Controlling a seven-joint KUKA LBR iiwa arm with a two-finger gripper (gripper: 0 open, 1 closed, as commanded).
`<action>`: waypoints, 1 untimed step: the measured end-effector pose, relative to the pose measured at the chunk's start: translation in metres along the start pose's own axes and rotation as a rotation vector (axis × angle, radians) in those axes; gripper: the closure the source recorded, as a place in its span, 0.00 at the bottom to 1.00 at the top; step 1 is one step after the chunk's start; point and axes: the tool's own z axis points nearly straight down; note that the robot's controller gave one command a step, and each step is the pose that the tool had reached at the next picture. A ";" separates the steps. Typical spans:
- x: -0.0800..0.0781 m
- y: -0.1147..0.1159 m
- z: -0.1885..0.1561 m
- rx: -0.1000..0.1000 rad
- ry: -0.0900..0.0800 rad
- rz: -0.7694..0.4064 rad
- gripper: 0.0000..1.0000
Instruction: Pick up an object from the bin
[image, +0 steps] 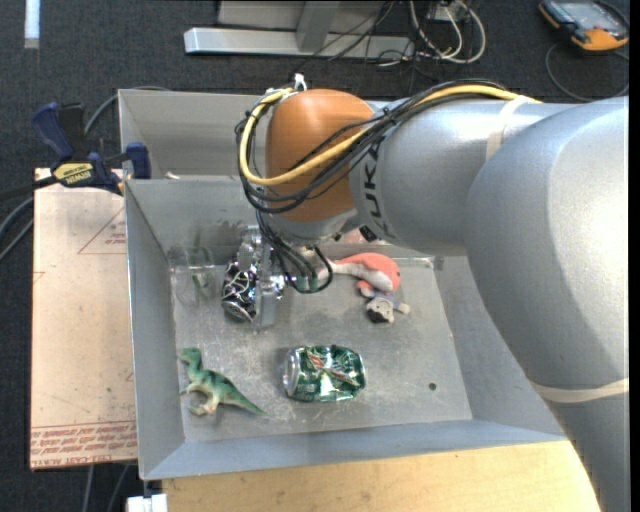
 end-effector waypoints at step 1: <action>0.001 -0.006 0.037 -0.001 0.002 -0.054 0.00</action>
Offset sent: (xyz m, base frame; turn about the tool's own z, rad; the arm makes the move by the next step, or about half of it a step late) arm 0.0120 -0.0094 0.1144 -0.0665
